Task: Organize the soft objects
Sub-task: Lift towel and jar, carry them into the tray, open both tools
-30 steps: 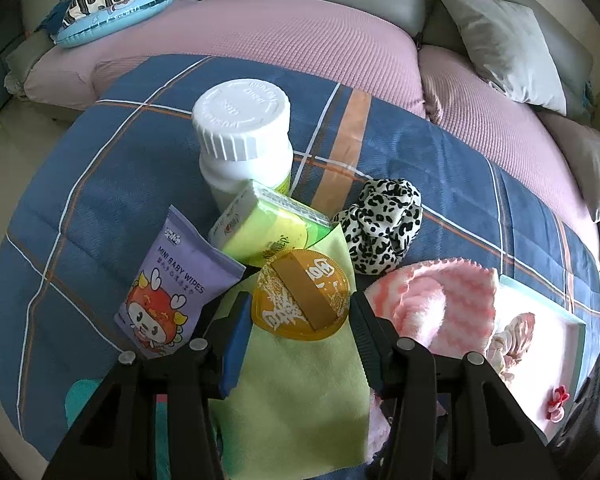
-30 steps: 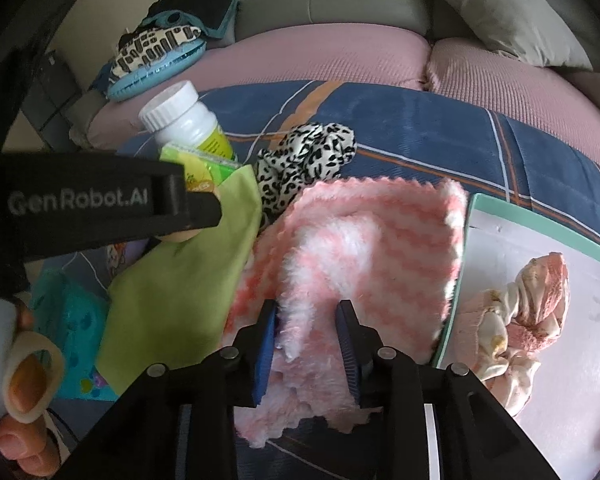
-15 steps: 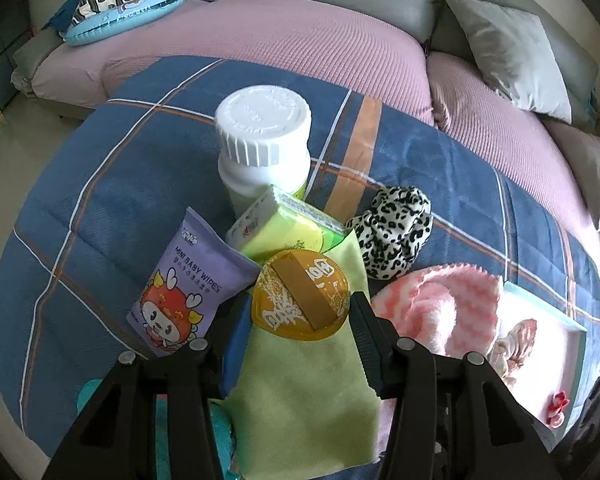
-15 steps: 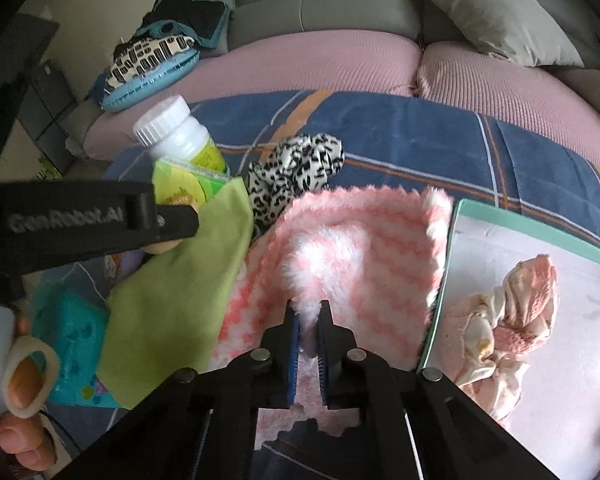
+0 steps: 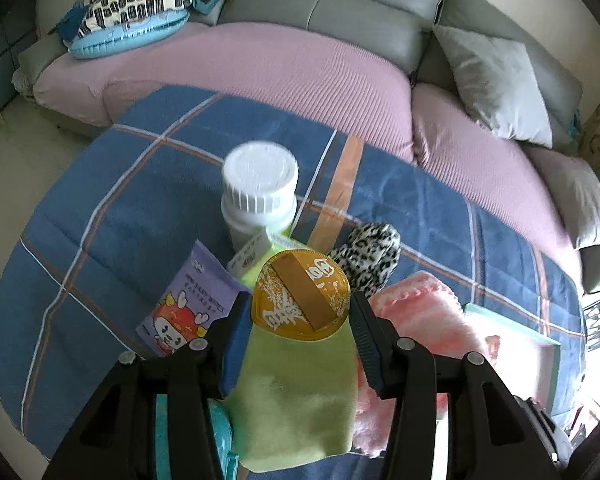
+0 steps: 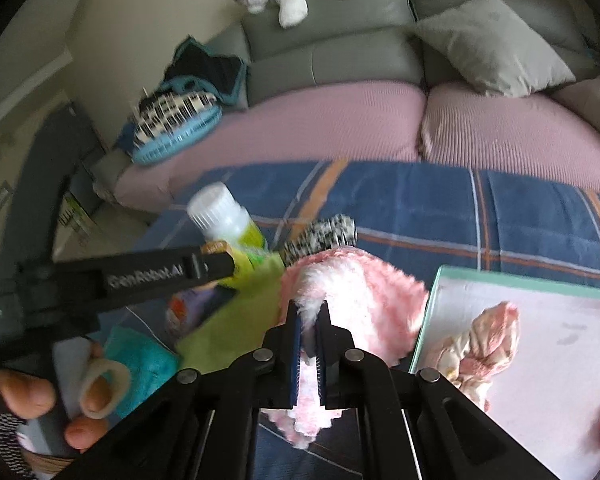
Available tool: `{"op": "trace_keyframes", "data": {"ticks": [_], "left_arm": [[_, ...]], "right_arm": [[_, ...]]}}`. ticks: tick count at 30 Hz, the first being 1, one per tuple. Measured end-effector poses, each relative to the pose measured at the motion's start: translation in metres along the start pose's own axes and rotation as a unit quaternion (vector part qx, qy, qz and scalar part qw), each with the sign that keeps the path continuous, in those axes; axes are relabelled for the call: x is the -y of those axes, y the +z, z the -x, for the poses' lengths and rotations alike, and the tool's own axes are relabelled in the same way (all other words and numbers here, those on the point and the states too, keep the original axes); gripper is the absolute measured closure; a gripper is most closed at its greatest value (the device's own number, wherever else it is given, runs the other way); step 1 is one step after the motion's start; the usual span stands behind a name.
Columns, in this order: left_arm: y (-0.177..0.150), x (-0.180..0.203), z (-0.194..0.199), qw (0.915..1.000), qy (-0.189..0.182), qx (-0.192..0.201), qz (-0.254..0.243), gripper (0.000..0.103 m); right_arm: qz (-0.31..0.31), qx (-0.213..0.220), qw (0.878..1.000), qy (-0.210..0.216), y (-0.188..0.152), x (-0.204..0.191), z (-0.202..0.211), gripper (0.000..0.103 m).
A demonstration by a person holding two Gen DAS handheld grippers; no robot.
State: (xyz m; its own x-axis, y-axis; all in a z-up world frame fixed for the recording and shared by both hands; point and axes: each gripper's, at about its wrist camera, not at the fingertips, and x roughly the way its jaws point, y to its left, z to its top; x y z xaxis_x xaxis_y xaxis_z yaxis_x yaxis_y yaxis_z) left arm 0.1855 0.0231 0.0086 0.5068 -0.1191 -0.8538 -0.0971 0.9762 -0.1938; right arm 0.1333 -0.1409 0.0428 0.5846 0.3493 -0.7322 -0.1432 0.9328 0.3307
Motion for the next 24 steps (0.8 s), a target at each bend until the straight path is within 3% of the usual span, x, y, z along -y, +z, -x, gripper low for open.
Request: {"op": "trace_keyframes", "data": {"ticks": [8,16,24], "left_arm": [[0.004,0.007,0.038,0.9988,-0.020,0.044,-0.005,0.052],[0.004,0.014,0.070,0.9959,-0.036,0.081,-0.018,0.052],[-0.001,0.034,0.080,0.9939,-0.046,0.092,-0.041,0.052]], "right_arm": [[0.006,0.077,0.997,0.007,0.015,-0.006,0.053,0.097],[0.002,0.152,0.988,-0.015,0.026,0.001,0.110,0.097],[-0.014,0.198,0.977,-0.077,0.025,0.025,0.157,0.097]]}}
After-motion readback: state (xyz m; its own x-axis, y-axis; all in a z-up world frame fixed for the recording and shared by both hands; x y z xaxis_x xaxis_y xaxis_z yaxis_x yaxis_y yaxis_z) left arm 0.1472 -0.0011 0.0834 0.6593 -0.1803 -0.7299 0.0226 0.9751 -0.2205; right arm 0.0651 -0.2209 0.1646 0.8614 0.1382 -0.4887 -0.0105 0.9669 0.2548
